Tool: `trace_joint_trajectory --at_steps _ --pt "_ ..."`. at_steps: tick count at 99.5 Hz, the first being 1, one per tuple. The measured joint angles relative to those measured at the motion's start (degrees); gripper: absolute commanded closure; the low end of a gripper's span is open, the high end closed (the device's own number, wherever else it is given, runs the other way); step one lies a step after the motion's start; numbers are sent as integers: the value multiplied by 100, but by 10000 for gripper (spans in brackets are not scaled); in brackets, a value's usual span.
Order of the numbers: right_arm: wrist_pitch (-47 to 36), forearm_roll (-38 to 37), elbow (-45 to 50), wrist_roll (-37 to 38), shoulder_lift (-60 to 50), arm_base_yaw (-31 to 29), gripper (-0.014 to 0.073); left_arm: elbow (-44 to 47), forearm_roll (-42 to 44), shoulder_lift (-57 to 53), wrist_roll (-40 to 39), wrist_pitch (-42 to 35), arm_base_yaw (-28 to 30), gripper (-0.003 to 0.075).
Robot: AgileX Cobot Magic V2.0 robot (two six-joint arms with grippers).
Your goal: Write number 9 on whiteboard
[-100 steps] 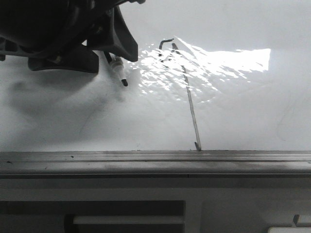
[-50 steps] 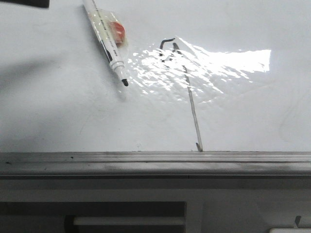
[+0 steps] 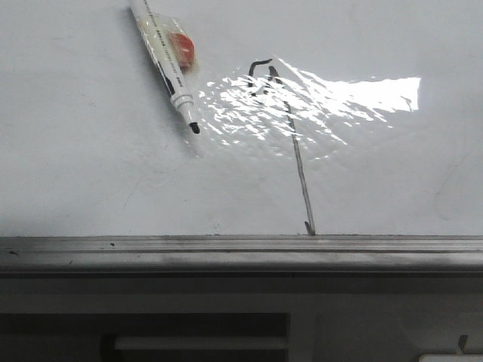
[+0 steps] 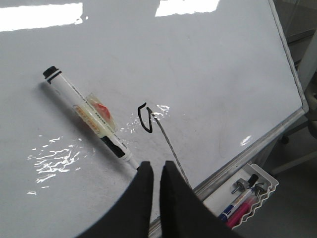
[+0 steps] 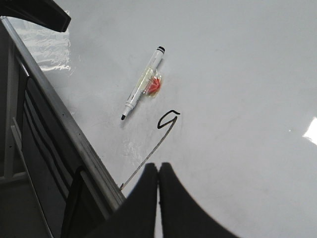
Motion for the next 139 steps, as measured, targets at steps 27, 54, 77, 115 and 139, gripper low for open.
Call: trace_joint_trajectory --at_steps 27,54,77,115,139 --pt "0 0 9 0 -10 0 635 32 0 -9 0 0 0 741" --pt "0 0 9 0 -10 0 635 43 167 -59 155 -510 -22 741" --pt "11 -4 9 0 -10 0 635 619 1901 -299 -83 -1065 652 741" --pt "11 -13 9 0 -10 0 635 2637 9803 -1859 -8030 1957 4147 741" --pt "11 -17 9 0 -10 0 635 2988 11217 -2802 -9599 3125 5542 741"
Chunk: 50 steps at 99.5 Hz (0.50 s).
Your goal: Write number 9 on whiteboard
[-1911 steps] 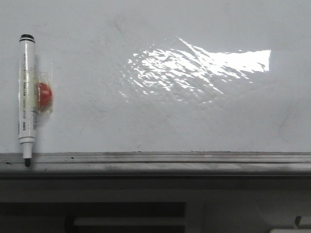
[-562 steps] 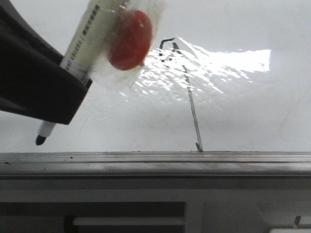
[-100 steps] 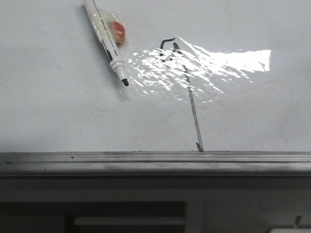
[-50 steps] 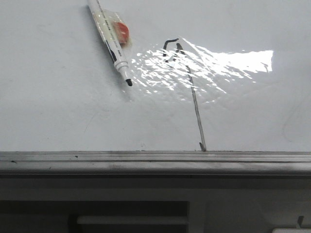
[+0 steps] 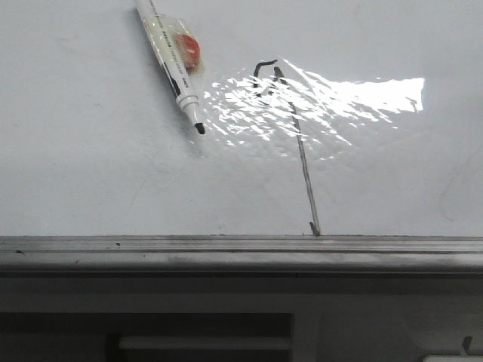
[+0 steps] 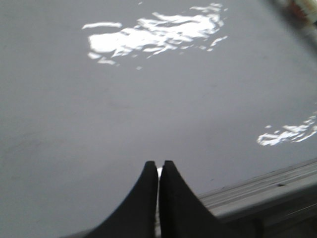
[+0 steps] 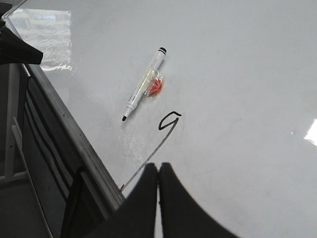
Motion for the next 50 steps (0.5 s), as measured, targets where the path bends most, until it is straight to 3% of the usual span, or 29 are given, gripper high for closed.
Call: trace_joint_trajectory --at_steps 18,50 --pt "0 0 0 0 0 0 635 0 39 -519 -62 1079 693 741" --pt "0 -9 0 0 0 0 635 0 53 -960 -90 1250 1218 741"
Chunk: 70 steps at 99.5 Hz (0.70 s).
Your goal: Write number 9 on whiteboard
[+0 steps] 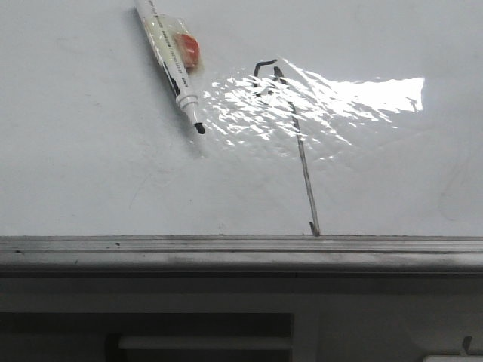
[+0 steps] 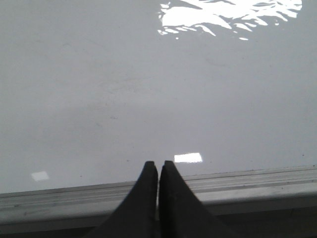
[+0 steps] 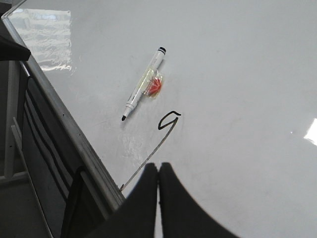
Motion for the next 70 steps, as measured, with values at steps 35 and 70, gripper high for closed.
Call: trace_joint_trajectory --at_steps 35,70 --pt "0 0 0 0 0 0 635 0 0 0 -4 0 0 741" --pt "343 -250 423 845 -24 -719 635 0 0 0 -4 0 0 741"
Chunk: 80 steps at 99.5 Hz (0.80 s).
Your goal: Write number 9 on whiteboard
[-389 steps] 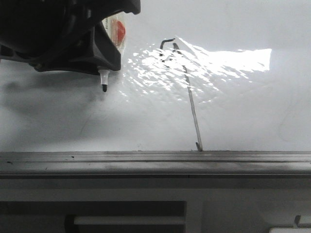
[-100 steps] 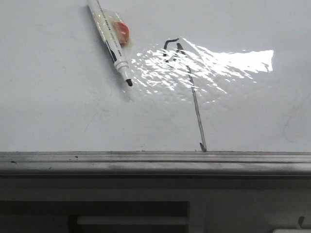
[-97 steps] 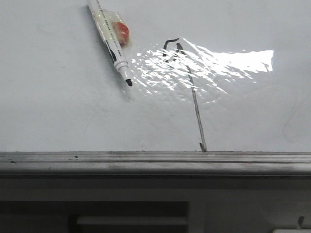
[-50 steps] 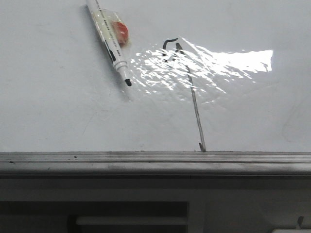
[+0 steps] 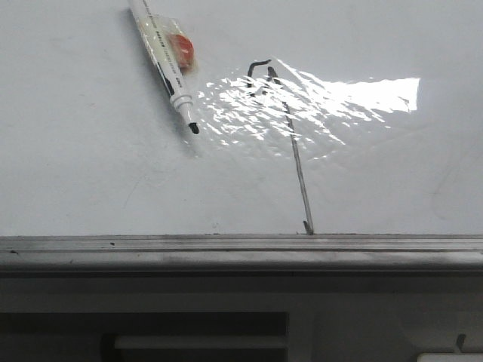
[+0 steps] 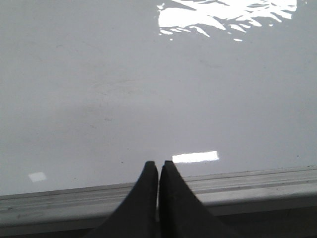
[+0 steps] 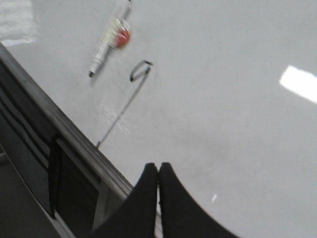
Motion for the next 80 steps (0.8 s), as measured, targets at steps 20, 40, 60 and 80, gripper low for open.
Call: trace_joint_trajectory --at_steps 20,40,60,80 --pt "-1200 240 1253 589 -12 -1822 635 0 0 0 -9 0 0 741" --pt "-2361 810 2220 600 -23 -3295 635 0 0 0 -9 0 0 741" --pt "-2049 860 2220 600 -262 -3652 635 0 0 0 -9 0 0 741" --pt "-1572 860 2220 600 -663 -3661 635 0 0 0 -9 0 0 741"
